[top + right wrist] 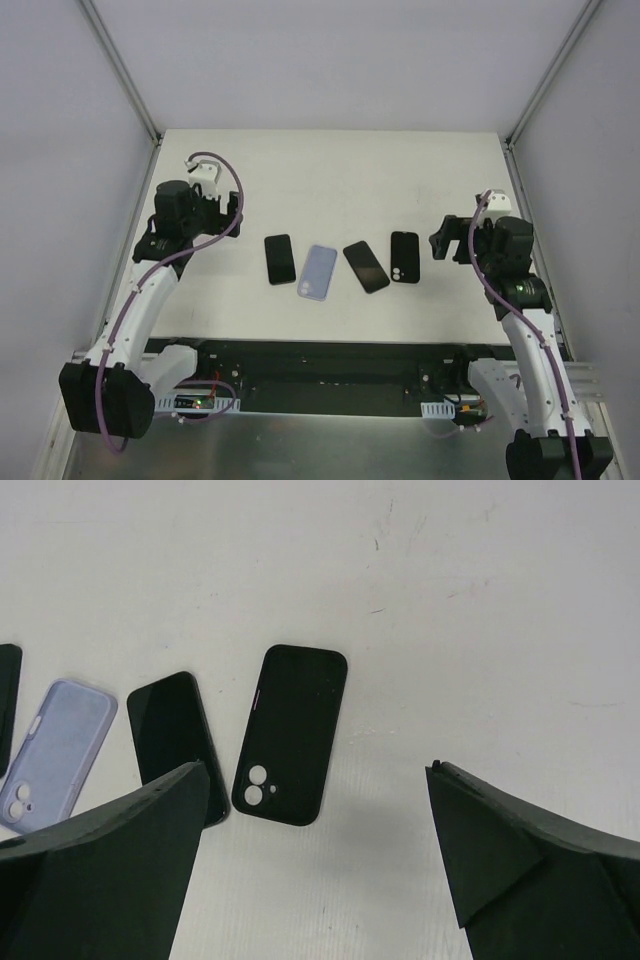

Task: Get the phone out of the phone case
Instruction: Reset both arms

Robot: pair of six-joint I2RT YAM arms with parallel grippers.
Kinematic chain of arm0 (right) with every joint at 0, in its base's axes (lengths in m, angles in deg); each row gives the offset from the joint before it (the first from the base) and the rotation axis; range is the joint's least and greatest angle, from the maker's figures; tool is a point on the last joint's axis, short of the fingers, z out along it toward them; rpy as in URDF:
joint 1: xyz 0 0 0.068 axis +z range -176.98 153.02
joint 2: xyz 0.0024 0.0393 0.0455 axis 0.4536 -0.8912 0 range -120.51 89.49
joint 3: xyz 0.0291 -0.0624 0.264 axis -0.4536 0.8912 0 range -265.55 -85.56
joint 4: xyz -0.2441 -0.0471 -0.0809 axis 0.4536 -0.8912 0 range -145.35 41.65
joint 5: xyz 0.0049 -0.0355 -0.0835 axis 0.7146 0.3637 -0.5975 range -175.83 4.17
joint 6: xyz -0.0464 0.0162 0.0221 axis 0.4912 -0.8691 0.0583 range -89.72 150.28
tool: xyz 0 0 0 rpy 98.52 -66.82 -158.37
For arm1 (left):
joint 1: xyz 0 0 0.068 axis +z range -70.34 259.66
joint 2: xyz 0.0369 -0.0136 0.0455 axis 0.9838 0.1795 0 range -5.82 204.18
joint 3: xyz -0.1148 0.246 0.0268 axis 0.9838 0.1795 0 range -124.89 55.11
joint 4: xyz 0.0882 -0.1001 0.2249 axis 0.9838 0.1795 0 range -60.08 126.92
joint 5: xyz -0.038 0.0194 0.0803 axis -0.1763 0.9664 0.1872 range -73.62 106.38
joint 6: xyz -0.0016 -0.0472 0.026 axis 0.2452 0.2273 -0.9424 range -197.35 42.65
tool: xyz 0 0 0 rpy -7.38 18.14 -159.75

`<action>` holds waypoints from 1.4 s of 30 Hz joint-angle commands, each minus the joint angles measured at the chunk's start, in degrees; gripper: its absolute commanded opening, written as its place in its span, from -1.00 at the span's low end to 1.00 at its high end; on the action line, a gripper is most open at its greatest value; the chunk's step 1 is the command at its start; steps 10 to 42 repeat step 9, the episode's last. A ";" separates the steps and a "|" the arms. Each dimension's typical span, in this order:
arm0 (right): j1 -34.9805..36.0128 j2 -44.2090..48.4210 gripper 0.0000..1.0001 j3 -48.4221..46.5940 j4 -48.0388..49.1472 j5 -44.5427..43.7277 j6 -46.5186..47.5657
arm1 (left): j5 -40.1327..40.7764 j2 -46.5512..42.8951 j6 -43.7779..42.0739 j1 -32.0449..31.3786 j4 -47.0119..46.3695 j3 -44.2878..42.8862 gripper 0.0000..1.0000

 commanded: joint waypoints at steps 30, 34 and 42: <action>-2.12 1.82 0.98 1.96 2.50 -3.10 0.63 | -0.63 -4.36 4.93 0.42 -4.34 3.84 0.98; -2.12 1.82 0.98 1.96 2.50 -3.10 0.63 | -0.63 -4.36 4.93 0.42 -4.34 3.84 0.98; -2.12 1.82 0.98 1.96 2.50 -3.10 0.63 | -0.63 -4.36 4.93 0.42 -4.34 3.84 0.98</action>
